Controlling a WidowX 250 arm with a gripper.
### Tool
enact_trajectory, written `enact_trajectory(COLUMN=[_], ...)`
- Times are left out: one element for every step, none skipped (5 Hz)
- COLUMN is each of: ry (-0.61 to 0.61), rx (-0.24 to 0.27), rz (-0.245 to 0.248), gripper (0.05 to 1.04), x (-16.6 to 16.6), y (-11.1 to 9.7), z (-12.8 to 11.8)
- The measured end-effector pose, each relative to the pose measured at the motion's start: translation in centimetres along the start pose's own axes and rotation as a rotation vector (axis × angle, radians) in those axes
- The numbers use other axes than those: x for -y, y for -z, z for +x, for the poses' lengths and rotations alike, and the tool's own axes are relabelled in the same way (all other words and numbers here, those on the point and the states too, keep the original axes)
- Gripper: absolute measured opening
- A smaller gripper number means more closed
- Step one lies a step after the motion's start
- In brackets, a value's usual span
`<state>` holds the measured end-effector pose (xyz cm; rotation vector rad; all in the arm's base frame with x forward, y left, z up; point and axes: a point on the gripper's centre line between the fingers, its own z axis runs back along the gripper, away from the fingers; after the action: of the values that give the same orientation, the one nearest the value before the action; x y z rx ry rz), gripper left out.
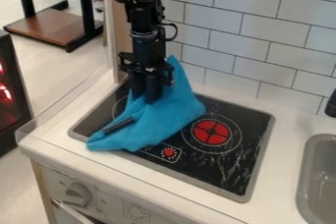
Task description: Fold the cloth from right to left
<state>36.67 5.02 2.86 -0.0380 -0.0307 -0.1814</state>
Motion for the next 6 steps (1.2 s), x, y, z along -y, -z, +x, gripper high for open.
enact_trajectory(ry=[-0.001, -0.012, -0.003, 0.035, 0.104, 0.205], rx=[0.006, -0.004, 0.016, 0.046, 0.063, 0.056], rz=[0.004, 0.014, 0.013, 0.025, 0.017, 0.007], gripper=[0.122, 0.048, 0.048, 0.048, 0.048, 0.048], x=[0.4, 0.3, 0.6, 2.1, 5.1, 8.1], y=[0.1, 0.6, -0.2, -1.9, -2.8, -2.5], z=[0.2, -0.3, -0.6, -1.0, -1.6, -2.8])
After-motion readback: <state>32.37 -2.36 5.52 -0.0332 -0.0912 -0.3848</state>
